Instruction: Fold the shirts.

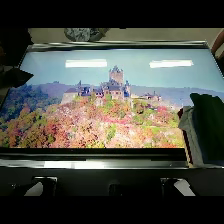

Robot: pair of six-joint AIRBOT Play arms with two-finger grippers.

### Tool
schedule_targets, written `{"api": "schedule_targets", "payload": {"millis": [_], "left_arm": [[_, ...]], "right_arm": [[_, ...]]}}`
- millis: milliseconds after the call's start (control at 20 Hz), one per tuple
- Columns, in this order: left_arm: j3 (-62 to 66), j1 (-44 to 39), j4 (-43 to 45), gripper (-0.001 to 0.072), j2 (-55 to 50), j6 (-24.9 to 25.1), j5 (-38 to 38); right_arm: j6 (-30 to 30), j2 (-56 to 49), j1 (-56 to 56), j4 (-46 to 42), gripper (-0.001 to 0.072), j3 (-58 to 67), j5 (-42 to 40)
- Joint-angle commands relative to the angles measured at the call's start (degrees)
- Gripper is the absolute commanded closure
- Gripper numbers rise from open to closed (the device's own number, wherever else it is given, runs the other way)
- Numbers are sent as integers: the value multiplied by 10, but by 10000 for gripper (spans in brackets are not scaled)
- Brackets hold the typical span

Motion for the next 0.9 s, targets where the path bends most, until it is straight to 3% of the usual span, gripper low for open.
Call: {"api": "schedule_targets", "payload": {"millis": [0,50,100,150,300,400,450,550,650,700,750,800,850], "left_arm": [[0,0,-20,682,0,0,0],[0,-1,-24,681,0,0,0],[0,-2,-24,681,0,0,0],[0,-2,-26,681,1,0,-1],[33,-7,-54,683,3,0,-3],[92,-33,-15,685,-3,0,28],[126,-59,45,686,-10,-10,53],[185,-124,239,685,-43,-98,64],[202,-184,411,683,-84,-166,27],[198,-203,453,678,-103,-178,-12],[190,-213,456,589,-126,-181,-72],[176,-218,445,370,-144,-181,-146],[146,-218,425,206,-157,-181,-218]], "right_arm": [[-10,6,0,-47,664,-52,-51],[-10,6,0,-45,610,-52,-70],[-10,6,0,-43,325,-50,-89],[-27,6,0,-32,-8,-44,-110],[-98,6,1,24,18,51,-173],[-117,6,27,83,18,165,-266],[-116,6,65,101,19,222,-320],[-113,6,185,112,21,294,-399],[-108,5,340,105,21,306,-402],[-87,-4,422,87,21,305,-361],[-54,-21,493,53,21,305,-303],[-19,-47,559,12,22,299,-237],[-4,-73,604,-2,23,285,-182]]}}
